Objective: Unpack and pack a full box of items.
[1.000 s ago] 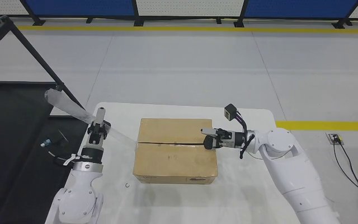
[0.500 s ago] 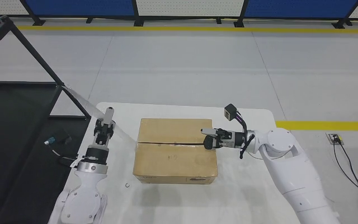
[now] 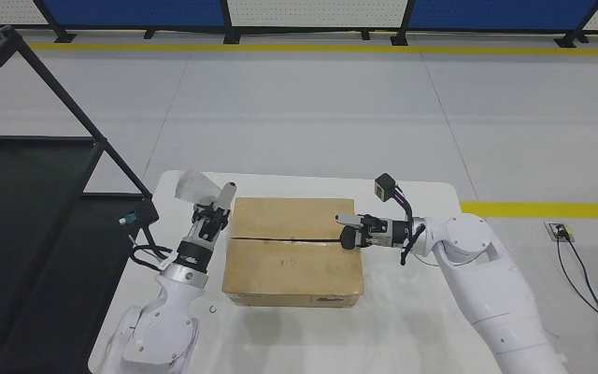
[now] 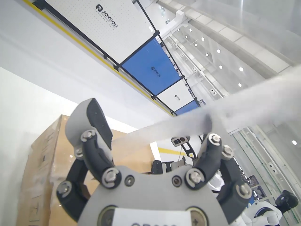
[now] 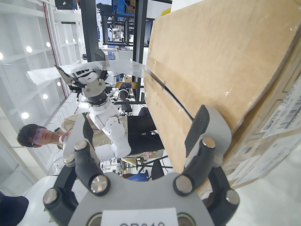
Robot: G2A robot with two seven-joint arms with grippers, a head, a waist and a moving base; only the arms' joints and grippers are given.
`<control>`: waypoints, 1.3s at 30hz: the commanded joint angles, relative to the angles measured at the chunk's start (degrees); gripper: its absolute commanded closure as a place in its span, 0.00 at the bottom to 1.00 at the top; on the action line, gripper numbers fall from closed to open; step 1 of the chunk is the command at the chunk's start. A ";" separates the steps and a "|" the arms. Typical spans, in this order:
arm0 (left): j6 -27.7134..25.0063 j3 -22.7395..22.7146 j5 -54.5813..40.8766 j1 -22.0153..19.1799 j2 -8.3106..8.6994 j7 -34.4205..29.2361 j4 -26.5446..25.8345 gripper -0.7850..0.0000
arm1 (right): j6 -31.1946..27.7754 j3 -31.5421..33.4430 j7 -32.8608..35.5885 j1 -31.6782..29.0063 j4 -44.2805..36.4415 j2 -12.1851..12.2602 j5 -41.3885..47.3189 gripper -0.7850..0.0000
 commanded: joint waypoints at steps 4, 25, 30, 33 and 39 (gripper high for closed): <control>0.01 1.23 0.85 -0.51 -0.23 -0.28 0.32 0.00 | 0.00 0.00 0.00 0.00 0.00 0.00 0.00 0.00; -2.21 0.47 2.12 0.02 -0.36 -4.76 -2.10 0.00 | 0.00 0.00 0.00 0.00 0.00 0.00 0.00 0.00; -2.38 1.11 3.41 -0.93 -0.32 -7.51 -1.77 0.00 | 0.00 0.00 0.00 0.00 0.00 0.00 0.00 0.00; -1.98 2.13 4.32 -1.89 -0.42 -8.13 -1.22 0.00 | 0.00 0.00 0.00 0.00 0.00 0.00 0.00 0.00; -1.73 4.44 5.86 -2.98 -0.71 -8.51 -0.26 0.00 | 0.00 0.00 0.00 0.00 0.00 0.00 0.00 0.00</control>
